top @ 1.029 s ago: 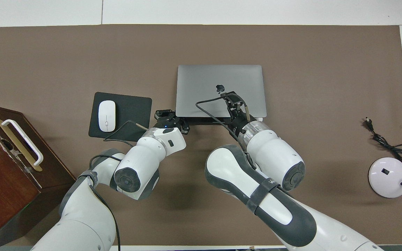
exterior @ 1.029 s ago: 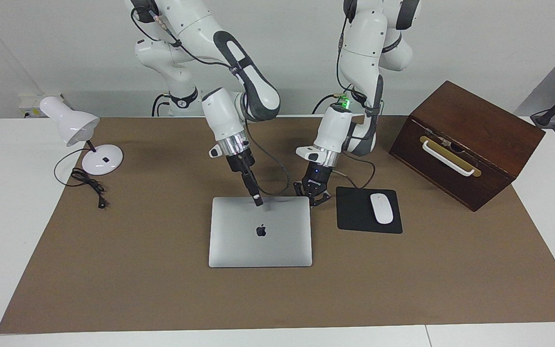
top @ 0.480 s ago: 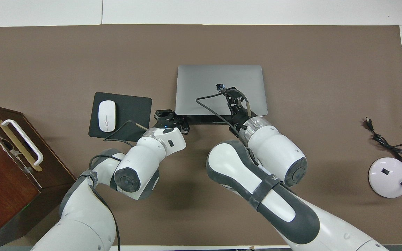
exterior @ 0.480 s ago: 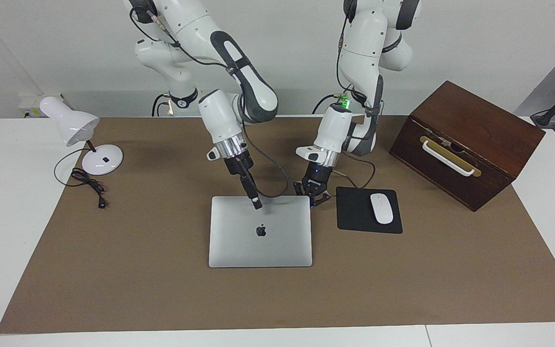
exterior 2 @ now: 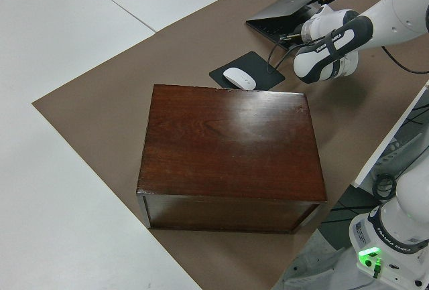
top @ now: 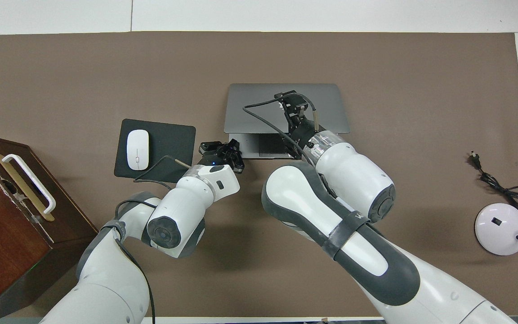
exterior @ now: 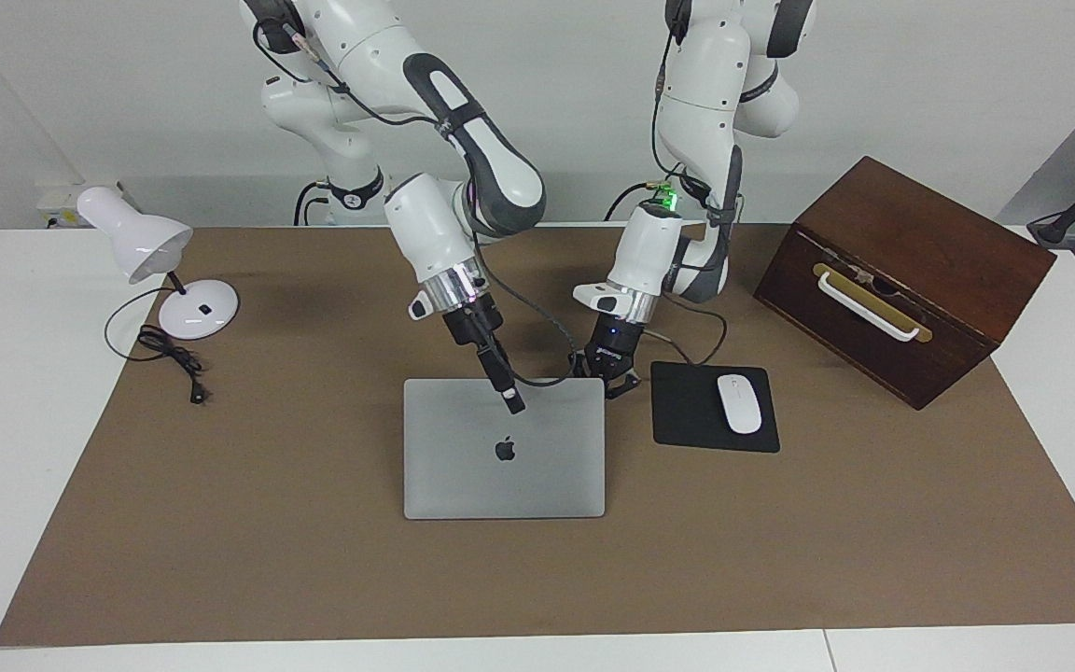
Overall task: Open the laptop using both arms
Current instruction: 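Lift the lid edge upward with the right gripper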
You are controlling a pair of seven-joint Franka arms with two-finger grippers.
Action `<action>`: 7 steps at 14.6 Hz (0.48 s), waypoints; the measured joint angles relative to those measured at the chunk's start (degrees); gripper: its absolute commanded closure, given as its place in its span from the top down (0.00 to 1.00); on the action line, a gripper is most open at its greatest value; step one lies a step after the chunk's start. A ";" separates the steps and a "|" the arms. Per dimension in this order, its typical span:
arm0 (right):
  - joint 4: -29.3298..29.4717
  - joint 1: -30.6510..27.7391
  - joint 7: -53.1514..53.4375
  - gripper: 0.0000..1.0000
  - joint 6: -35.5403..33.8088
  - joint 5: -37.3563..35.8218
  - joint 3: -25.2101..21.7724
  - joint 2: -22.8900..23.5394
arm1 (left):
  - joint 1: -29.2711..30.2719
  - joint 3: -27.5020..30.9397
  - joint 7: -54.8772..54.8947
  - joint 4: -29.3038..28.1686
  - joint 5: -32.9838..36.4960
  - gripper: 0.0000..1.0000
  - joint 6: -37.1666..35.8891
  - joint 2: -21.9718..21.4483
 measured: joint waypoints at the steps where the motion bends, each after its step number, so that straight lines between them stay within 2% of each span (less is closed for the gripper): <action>1: 0.66 -0.01 0.00 0.99 -0.74 0.00 -0.27 0.14 | 0.00 0.00 0.00 0.00 0.00 0.00 0.01 0.00; 7: 3.52 -0.04 0.00 0.98 -5.47 0.00 -2.25 0.55 | 0.00 0.00 0.00 0.00 0.00 0.00 0.03 0.01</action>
